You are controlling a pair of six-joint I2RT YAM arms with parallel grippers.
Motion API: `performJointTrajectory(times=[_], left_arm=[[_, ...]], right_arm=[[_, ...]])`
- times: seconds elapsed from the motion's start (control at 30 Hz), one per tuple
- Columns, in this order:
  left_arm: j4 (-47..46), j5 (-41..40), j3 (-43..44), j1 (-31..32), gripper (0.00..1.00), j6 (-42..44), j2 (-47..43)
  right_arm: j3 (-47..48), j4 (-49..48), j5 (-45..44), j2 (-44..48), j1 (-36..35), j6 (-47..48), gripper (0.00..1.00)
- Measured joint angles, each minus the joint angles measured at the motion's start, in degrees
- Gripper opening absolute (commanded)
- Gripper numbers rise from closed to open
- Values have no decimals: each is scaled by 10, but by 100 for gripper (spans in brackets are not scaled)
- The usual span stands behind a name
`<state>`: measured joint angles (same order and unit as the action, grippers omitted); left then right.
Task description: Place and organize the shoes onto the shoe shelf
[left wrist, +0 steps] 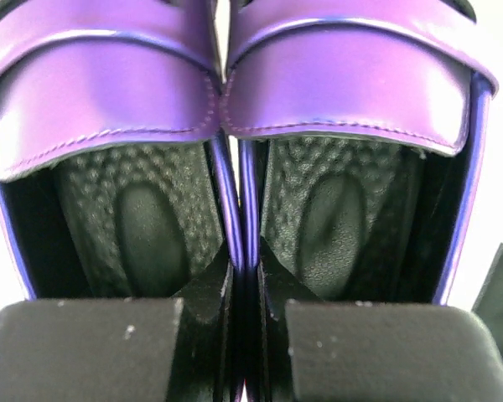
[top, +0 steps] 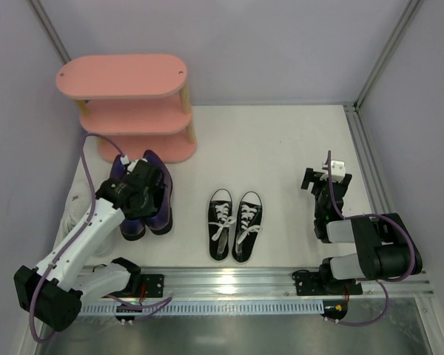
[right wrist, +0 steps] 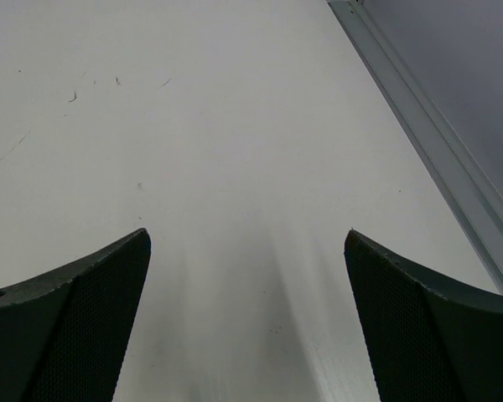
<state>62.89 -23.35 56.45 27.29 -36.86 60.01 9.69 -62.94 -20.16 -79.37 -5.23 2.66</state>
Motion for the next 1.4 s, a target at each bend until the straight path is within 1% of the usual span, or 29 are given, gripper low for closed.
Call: performJointTrajectory(times=[0.13,0.3,0.37,0.47,0.53,0.63,0.77,0.93,1.03,1.2,1.4], left_arm=[[6,21,2,-3,0,47,6],[-38,37,0,-14,0,134,-9],[-62,45,0,-35,0,156,-12],[-98,63,0,-88,0,183,1],[-119,68,0,-118,0,195,26],[-147,68,1,-146,0,209,80],[-188,78,1,-159,0,235,130],[-250,94,7,-173,0,263,145],[-276,98,30,-189,0,275,159],[-321,108,78,-224,0,286,222],[-376,132,82,-256,0,298,289]], right_arm=[[0,0,0,0,0,0,97],[0,0,0,0,0,0,97],[0,0,0,0,0,0,97],[0,0,0,0,0,0,97],[0,0,0,0,0,0,97],[0,0,0,0,0,0,97],[0,0,0,0,0,0,97],[0,0,0,0,0,0,97],[0,0,0,0,0,0,97],[0,0,0,0,0,0,97],[0,0,0,0,0,0,97]])
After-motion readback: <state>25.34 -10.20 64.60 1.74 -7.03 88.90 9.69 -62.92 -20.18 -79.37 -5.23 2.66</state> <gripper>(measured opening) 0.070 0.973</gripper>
